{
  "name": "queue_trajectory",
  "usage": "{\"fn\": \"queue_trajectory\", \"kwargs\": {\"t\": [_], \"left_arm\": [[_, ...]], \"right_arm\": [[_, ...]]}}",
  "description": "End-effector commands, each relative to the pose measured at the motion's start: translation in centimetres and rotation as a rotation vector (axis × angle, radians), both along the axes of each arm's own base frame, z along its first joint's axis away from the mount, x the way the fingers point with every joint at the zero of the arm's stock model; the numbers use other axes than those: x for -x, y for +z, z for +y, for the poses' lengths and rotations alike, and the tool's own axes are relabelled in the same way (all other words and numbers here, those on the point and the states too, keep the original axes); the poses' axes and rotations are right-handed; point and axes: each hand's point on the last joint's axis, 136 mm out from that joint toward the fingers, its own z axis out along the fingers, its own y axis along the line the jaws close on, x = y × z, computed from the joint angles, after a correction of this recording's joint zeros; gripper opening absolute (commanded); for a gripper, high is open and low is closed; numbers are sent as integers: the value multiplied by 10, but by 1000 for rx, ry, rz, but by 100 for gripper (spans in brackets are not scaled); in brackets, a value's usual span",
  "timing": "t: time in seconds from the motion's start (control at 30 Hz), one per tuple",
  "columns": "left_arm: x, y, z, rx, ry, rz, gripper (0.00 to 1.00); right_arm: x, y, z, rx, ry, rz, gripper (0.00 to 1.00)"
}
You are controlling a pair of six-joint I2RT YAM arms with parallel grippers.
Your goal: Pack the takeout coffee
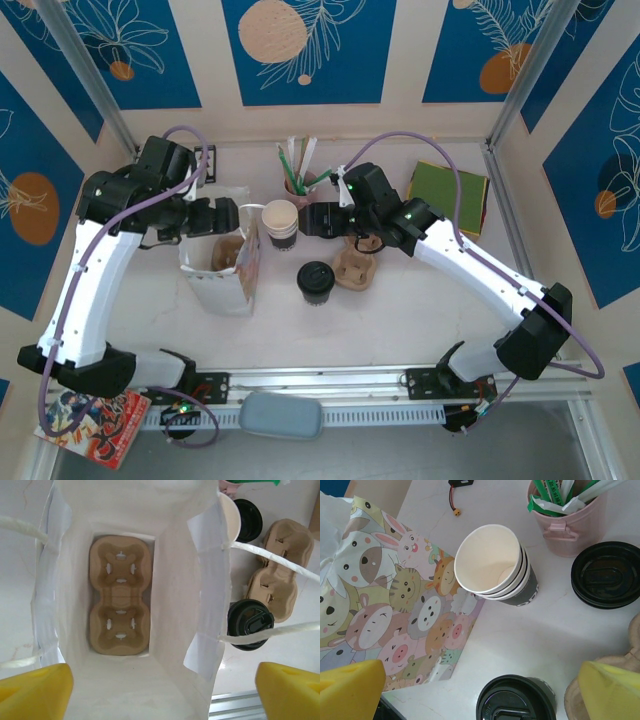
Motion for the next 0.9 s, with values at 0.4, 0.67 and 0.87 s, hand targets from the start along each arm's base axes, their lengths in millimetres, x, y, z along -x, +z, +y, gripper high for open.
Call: {"fn": "queue_trajectory", "kwargs": {"t": [0.4, 0.67, 0.87], "left_arm": [[-7, 32, -68, -2, -144, -127, 100], [-5, 23, -128, -4, -243, -156, 100], [0, 1, -170, -66, -324, -123, 100]], "right_arm": [[11, -5, -43, 39, -107, 9, 99], [20, -15, -84, 51, -212, 32, 99], [31, -25, -115, 62, -280, 63, 99]]}}
